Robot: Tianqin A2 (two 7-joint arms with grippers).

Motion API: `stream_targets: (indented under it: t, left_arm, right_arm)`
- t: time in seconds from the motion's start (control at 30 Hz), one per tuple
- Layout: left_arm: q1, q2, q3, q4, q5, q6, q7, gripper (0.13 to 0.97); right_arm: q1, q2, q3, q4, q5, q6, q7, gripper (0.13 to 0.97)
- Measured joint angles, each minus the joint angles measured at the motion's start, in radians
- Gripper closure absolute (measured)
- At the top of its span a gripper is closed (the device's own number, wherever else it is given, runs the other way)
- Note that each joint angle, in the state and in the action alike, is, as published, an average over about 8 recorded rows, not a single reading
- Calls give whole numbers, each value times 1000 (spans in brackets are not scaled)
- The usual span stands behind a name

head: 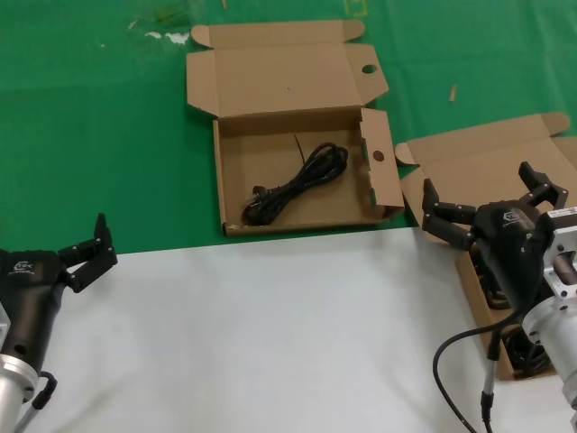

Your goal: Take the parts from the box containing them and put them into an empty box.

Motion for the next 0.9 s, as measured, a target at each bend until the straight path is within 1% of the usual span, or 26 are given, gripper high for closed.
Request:
stream_targets:
  t: [0.9]
  left_arm:
    - [0, 0, 0, 0, 0, 0, 0, 132]
  right_arm:
    - [0, 0, 0, 0, 0, 0, 0, 129]
